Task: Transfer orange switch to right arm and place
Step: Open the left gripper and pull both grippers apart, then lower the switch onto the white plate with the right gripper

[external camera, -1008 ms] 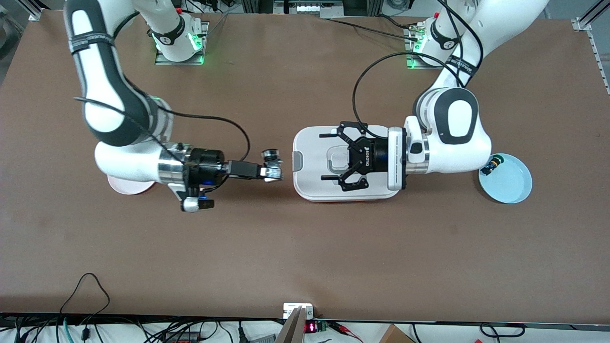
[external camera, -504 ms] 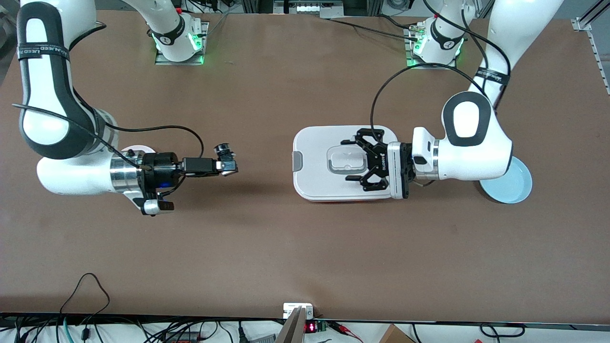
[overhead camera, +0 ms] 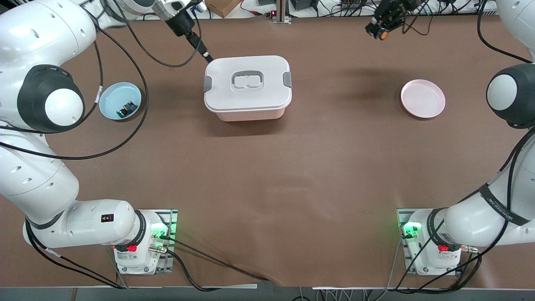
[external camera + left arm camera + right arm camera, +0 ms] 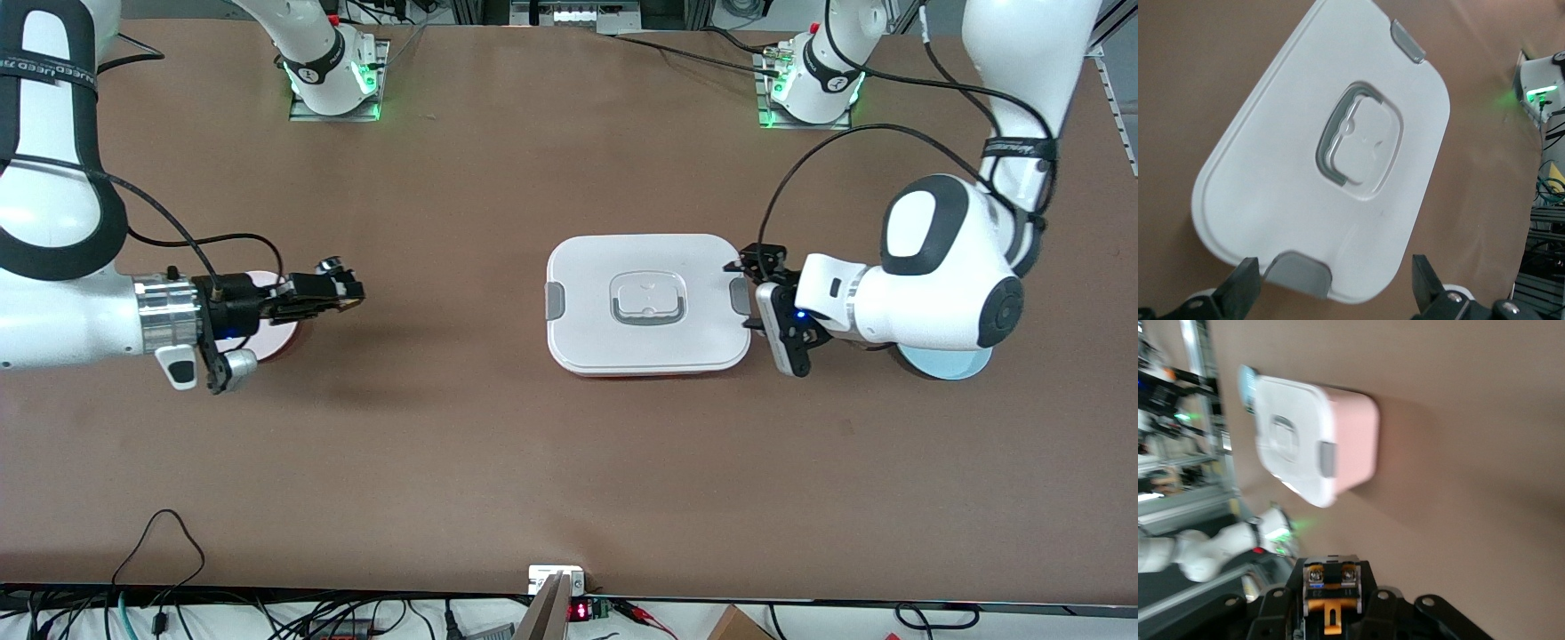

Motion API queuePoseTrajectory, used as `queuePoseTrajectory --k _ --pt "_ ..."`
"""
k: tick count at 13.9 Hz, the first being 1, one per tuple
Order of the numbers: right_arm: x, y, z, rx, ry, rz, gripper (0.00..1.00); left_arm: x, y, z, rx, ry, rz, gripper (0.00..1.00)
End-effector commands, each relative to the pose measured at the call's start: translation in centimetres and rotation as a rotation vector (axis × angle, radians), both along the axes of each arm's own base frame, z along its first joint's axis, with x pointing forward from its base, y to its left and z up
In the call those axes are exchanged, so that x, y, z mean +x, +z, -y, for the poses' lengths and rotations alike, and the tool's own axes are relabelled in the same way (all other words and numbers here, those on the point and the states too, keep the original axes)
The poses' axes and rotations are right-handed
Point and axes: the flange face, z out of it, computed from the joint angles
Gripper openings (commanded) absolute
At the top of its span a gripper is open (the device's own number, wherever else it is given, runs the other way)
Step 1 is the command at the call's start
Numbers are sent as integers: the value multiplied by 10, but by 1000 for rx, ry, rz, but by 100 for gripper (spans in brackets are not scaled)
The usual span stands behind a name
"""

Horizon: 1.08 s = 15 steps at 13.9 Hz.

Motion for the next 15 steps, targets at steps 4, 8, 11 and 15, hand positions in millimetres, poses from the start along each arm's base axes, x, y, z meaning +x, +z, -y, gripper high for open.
queuePoseTrajectory --k 4,8,11,15 --pt "-3 6 68 -368 222 135 0 -6 55 -15 450 264 -56 100" --pt "-1 -11 115 -562 243 171 0 -4 111 -41 723 417 20 100" --pt "-11 -46 144 -630 202 180 0 -1 155 -90 690 608 136 100" --pt "-32 -120 164 -665 161 210 0 -65 176 -105 614 956 146 100"
